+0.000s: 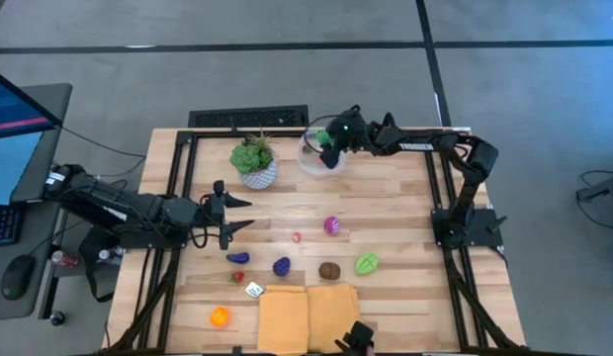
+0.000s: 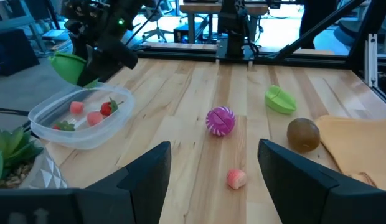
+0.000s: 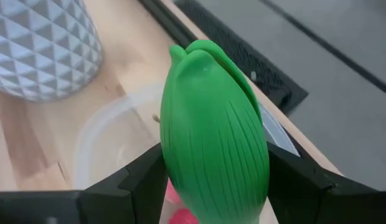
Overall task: Pick and placing Produce into tupperware
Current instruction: Put the corn into the transparent bin
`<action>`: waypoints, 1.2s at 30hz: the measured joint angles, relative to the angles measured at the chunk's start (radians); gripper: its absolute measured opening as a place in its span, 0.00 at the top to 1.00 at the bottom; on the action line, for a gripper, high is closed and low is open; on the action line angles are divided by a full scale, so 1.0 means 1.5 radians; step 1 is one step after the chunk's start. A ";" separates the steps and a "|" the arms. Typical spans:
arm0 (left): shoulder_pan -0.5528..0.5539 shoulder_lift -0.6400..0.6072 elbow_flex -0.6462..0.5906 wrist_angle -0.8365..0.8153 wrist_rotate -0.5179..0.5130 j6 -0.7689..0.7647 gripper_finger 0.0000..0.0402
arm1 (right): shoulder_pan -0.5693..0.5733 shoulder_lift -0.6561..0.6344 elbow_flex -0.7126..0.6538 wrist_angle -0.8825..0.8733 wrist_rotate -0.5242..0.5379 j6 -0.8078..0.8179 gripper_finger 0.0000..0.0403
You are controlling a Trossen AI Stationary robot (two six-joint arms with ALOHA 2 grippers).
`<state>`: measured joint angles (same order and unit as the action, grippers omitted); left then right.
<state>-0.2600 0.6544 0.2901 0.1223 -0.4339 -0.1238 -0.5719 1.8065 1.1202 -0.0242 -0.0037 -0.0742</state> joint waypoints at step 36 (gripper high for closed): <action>-0.001 0.000 0.000 0.000 -0.014 -0.010 0.42 | -0.054 0.079 0.120 -0.193 -0.137 -0.001 0.37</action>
<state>-0.2607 0.6546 0.2901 0.1223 -0.4548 -0.1385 -0.6534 1.9253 1.3006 -0.3138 -0.2095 -0.0753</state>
